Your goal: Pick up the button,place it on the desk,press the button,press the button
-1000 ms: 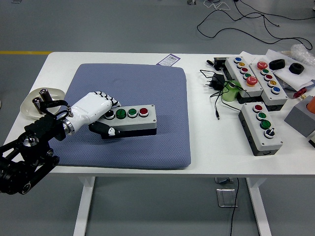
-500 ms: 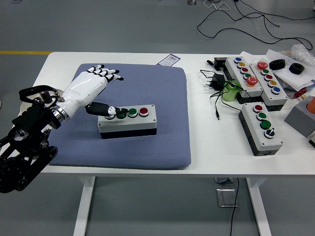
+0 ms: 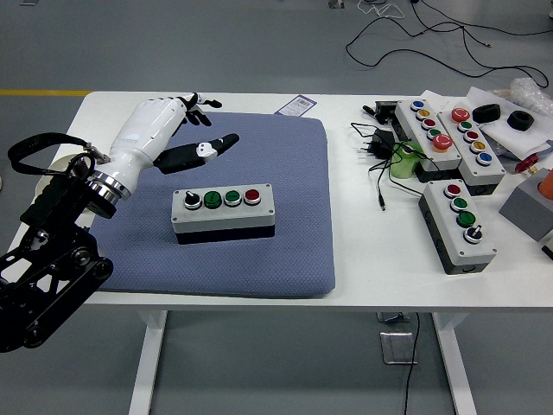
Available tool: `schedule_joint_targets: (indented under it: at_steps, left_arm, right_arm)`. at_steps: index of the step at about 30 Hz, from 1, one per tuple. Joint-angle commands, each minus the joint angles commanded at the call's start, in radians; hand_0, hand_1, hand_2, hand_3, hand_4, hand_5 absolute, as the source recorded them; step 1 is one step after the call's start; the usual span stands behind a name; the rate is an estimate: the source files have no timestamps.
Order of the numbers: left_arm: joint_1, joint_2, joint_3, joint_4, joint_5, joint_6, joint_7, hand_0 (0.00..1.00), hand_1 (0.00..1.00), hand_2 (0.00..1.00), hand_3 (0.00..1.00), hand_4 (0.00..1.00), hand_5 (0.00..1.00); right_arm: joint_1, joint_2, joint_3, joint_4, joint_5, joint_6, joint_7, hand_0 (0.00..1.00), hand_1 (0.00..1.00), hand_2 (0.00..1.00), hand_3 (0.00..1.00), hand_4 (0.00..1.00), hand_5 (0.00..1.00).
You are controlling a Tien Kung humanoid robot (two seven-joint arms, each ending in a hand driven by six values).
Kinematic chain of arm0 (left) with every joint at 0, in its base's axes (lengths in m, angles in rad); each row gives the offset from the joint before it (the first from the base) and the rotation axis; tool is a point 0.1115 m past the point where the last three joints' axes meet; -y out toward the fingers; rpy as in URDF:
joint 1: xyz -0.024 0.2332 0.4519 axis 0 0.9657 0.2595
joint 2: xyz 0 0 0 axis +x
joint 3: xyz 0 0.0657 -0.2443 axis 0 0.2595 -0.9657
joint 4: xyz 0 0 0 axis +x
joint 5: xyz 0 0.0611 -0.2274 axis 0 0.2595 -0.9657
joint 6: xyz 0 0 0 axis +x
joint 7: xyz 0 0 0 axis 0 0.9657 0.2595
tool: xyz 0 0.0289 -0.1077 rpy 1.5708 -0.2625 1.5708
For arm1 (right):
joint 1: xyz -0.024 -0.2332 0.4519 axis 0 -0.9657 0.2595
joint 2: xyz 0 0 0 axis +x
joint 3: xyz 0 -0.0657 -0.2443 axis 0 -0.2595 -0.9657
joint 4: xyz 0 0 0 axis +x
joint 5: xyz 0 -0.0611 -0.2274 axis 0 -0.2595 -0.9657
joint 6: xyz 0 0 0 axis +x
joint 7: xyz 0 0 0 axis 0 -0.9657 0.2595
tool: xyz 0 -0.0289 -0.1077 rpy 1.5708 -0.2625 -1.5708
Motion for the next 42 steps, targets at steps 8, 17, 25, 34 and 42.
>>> schedule_joint_targets:
  at_steps: [8, 17, 25, 34, 42]
  left_arm:
    - [0.004, 0.004, 0.039, -0.034, 0.008, -0.140, 0.075, 0.002, 0.002, 0.002, 0.604, 0.724, 0.998]
    - [-0.006, 0.011, 0.080, -0.034, 0.021, -0.214, 0.098, 0.002, 0.002, 0.002, 0.601, 0.720, 0.998]
    - [-0.010, 0.009, 0.099, -0.001, 0.026, -0.219, 0.104, 0.002, 0.002, 0.002, 0.600, 0.717, 0.994]
    - [-0.011, 0.009, 0.124, 0.023, 0.022, -0.218, 0.103, 0.002, 0.002, 0.002, 0.600, 0.704, 0.964]
    - [-0.016, 0.009, 0.150, 0.030, 0.015, -0.191, 0.112, 0.002, 0.002, 0.002, 0.600, 0.699, 0.952]
  right_arm:
    - [-0.003, -0.001, -0.004, 0.000, 0.004, -0.001, 0.003, 0.672, 0.645, 0.691, 0.636, 0.314, 0.191]
    - [0.003, 0.000, -0.009, 0.000, 0.011, -0.002, 0.003, 0.672, 0.645, 0.691, 0.636, 0.314, 0.191]
    - [0.005, 0.000, 0.000, 0.000, 0.002, -0.002, 0.003, 0.672, 0.645, 0.691, 0.636, 0.314, 0.191]
    - [0.006, -0.001, 0.008, 0.000, -0.007, -0.003, 0.003, 0.672, 0.646, 0.691, 0.636, 0.314, 0.191]
    - [0.007, -0.001, 0.013, 0.000, -0.012, -0.003, 0.002, 0.672, 0.646, 0.691, 0.636, 0.314, 0.191]
